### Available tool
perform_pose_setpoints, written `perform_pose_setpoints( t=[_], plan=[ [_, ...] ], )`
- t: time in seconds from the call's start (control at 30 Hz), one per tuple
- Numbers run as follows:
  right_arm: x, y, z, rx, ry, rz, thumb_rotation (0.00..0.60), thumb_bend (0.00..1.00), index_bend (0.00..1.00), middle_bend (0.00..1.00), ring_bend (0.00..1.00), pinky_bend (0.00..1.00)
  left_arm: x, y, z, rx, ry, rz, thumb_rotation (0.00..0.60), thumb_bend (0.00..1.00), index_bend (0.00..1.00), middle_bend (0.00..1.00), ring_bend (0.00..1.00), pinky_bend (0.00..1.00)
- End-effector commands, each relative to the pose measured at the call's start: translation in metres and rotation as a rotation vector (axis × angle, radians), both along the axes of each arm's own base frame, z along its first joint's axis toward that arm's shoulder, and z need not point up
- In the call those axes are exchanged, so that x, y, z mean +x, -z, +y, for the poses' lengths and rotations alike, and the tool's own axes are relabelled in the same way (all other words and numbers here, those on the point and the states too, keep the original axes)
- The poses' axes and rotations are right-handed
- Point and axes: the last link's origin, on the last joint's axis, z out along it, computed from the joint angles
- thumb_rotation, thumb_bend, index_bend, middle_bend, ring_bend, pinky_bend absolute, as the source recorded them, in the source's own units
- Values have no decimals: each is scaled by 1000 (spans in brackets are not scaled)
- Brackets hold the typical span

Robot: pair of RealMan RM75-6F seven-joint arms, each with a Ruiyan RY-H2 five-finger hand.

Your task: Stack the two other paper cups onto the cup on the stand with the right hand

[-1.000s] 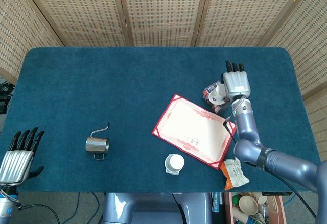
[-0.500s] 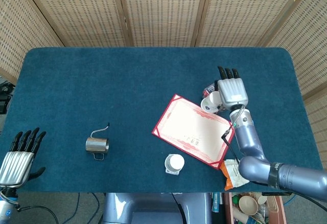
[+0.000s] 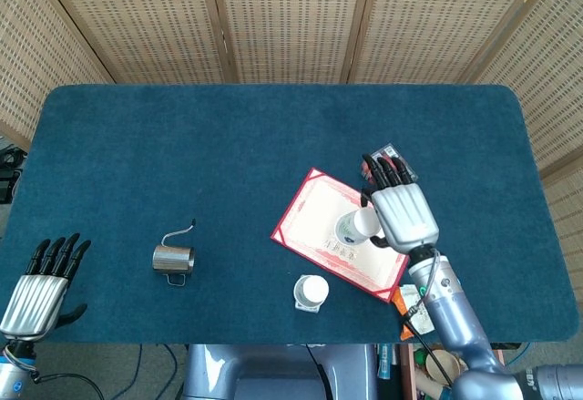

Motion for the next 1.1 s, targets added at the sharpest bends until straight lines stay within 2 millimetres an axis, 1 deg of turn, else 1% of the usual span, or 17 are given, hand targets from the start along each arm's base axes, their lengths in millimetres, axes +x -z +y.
perform_pose_setpoints(
  t=[0.03, 0.1, 0.3, 0.6, 0.77, 1.1],
  plan=[
    [-5, -1, 25, 12, -7, -20, 600, 100, 520, 17, 0, 0, 0, 1, 0, -8, -2, 0, 600, 185, 0, 0, 0, 0],
    [-6, 5, 34, 31, -26, -30, 600, 100, 519, 17, 0, 0, -1, 2, 0, -13, -3, 1, 600, 185, 0, 0, 0, 0],
    [-9, 20, 53, 77, -63, -43, 600, 101, 519, 17, 0, 0, 0, 2, 0, -11, -2, -2, 600, 185, 0, 0, 0, 0],
    [-11, 36, 71, 127, -83, -28, 600, 101, 520, 17, 0, 0, 0, 3, 0, -18, -3, -2, 600, 185, 0, 0, 0, 0],
    [-9, 43, 76, 144, -93, -28, 600, 101, 519, 15, 0, 0, 0, 3, 0, -15, 0, -4, 600, 185, 0, 0, 0, 0],
    [-4, 55, 77, 171, -74, -29, 600, 100, 519, 10, 0, 0, 1, 4, 0, -20, 2, -5, 600, 185, 0, 0, 0, 0]
  ],
)
